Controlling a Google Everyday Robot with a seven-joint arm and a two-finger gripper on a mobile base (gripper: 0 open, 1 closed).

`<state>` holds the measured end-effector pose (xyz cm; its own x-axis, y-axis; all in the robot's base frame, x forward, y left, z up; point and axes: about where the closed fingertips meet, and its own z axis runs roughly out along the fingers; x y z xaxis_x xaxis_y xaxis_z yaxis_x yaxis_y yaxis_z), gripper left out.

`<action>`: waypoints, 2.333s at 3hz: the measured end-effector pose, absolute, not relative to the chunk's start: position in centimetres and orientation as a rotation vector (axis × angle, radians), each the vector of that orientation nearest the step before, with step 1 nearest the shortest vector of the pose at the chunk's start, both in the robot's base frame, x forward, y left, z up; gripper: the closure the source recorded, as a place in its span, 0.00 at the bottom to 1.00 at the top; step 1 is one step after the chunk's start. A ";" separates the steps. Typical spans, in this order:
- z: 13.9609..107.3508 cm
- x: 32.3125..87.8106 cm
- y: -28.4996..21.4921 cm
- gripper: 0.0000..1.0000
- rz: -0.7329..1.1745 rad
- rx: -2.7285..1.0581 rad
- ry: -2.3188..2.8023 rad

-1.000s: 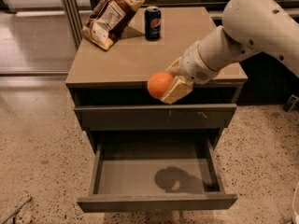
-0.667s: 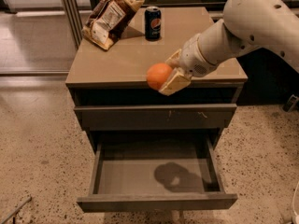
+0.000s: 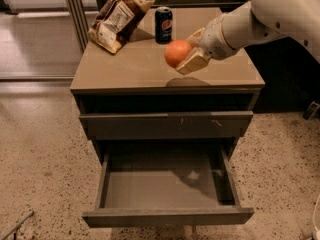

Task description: Pick orange from middle drawer and place on counter

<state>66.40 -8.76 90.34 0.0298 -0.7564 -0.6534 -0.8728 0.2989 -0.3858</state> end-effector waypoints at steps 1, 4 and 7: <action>90.0 69.4 -10.0 1.00 0.199 -1.386 1.743; 86.4 73.2 -10.9 1.00 0.313 -1.269 1.830; 84.0 73.7 -10.9 1.00 0.402 -1.269 1.933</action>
Offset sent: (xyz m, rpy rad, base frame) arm 0.0734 -0.0324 -0.0287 0.1926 0.0220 -0.1317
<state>73.74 -10.88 84.00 -0.2033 -0.6349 -0.7454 -0.8793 0.4532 -0.1462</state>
